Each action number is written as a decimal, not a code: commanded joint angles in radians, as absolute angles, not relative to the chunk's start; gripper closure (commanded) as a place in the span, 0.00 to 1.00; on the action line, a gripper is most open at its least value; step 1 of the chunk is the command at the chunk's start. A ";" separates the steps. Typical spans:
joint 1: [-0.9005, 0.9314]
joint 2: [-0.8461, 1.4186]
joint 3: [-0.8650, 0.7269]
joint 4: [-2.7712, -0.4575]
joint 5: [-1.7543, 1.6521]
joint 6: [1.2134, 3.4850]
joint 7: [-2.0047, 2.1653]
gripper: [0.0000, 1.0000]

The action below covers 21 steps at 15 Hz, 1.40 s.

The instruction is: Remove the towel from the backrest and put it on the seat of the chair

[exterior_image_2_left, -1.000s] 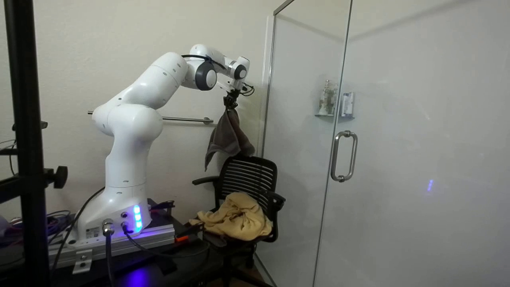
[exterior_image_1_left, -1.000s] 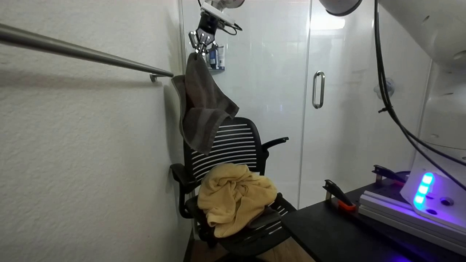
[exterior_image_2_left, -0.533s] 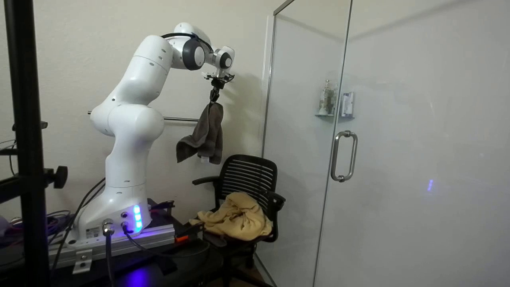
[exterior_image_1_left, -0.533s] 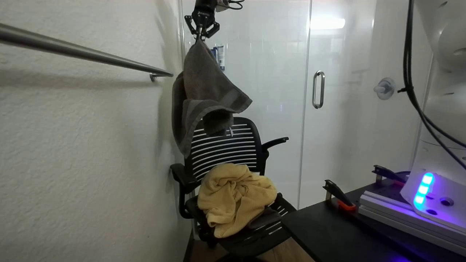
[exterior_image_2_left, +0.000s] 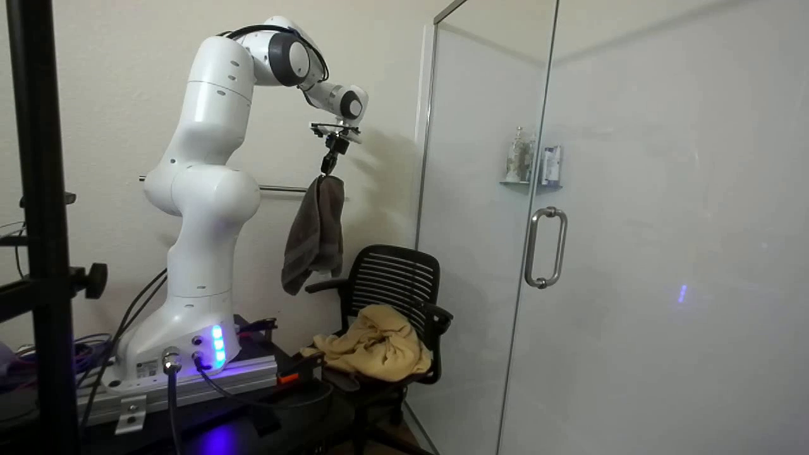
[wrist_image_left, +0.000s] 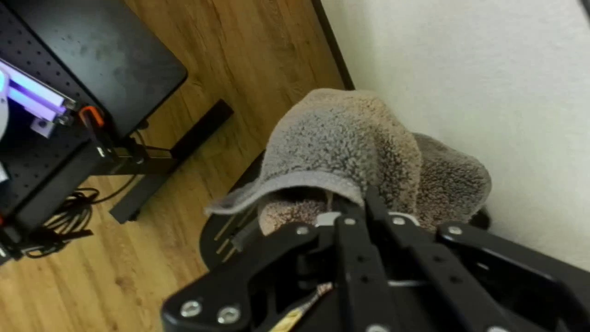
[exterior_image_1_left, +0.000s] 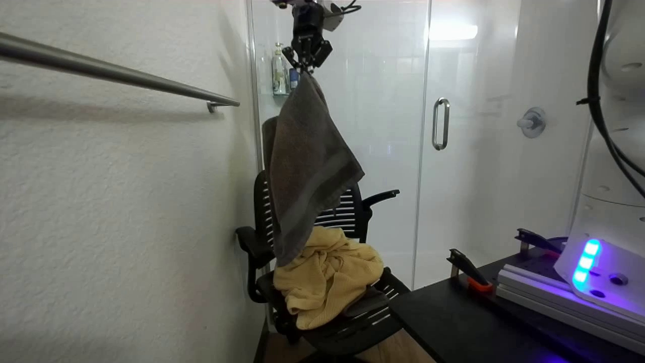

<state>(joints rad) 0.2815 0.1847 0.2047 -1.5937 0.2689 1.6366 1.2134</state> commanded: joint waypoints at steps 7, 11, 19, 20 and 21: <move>0.234 0.084 0.158 -1.894 0.175 1.835 1.324 0.94; 0.220 0.114 0.133 -1.867 0.094 1.879 1.453 0.98; 0.161 0.252 0.072 -1.691 -0.093 2.129 1.513 0.98; 0.159 0.275 0.076 -1.682 -0.064 2.184 1.488 0.98; 0.157 0.293 0.078 -1.682 -0.036 2.251 1.446 0.98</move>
<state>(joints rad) 0.1742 0.2226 0.0601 -1.7267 -0.1089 2.1166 1.5384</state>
